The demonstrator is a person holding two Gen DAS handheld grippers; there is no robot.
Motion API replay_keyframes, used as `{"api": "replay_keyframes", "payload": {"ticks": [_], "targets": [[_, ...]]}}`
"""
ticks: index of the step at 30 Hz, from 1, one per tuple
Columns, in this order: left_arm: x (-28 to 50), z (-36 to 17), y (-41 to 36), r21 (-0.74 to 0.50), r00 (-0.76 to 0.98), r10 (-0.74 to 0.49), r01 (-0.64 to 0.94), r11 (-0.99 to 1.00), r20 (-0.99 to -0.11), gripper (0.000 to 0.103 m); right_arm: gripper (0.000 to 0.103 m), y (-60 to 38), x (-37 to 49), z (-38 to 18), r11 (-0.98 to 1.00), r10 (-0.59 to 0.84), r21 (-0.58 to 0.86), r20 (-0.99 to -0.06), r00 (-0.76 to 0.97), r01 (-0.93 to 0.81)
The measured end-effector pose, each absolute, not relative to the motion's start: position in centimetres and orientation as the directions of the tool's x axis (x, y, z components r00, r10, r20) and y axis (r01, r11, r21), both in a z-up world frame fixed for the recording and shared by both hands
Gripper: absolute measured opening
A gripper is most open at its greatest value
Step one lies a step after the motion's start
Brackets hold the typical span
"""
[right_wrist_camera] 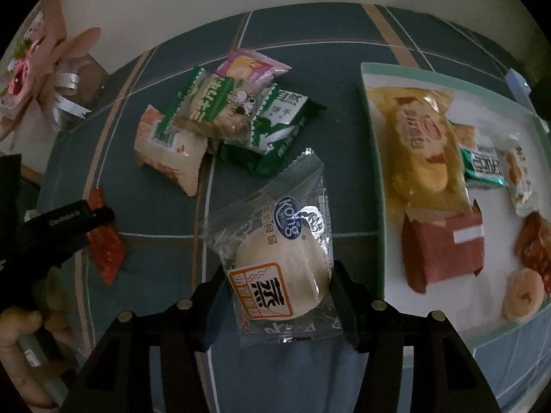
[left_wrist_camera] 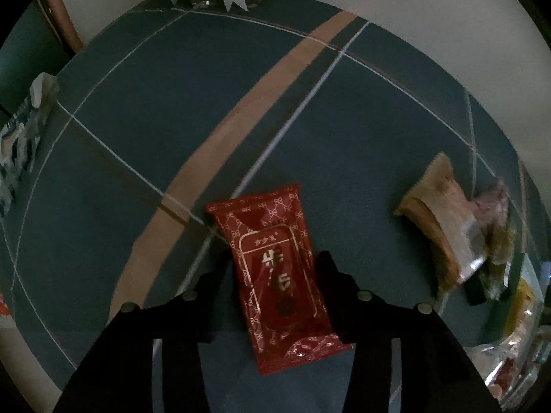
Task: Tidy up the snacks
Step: 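Carry the red packet and steamed bun over the white tray with both grippers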
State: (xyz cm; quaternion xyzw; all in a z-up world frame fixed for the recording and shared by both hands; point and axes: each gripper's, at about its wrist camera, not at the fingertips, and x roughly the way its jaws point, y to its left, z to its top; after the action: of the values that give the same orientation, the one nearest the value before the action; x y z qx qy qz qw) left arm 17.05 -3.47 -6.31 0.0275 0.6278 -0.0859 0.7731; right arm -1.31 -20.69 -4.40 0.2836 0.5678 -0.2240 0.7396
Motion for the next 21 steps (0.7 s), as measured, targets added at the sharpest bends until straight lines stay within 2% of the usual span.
{"api": "replay_keyframes", "payload": {"ticks": [15,21], "targets": [[11.3,1.2,-5.0,-0.132,0.315,-0.209,0.248,0.96,-0.926,0.049,0.058,-21.4,-6.3,0.5,0.684,-0.016,0.265,-0.926,0.377,0.68],[10.4,3.9,-5.4,-0.177,0.302,-0.261,0.276,0.945,-0.917,0.049,0.058,-22.6,-7.9,3.0,0.668,-0.047,0.275,-0.912,0.408,0.692]]}}
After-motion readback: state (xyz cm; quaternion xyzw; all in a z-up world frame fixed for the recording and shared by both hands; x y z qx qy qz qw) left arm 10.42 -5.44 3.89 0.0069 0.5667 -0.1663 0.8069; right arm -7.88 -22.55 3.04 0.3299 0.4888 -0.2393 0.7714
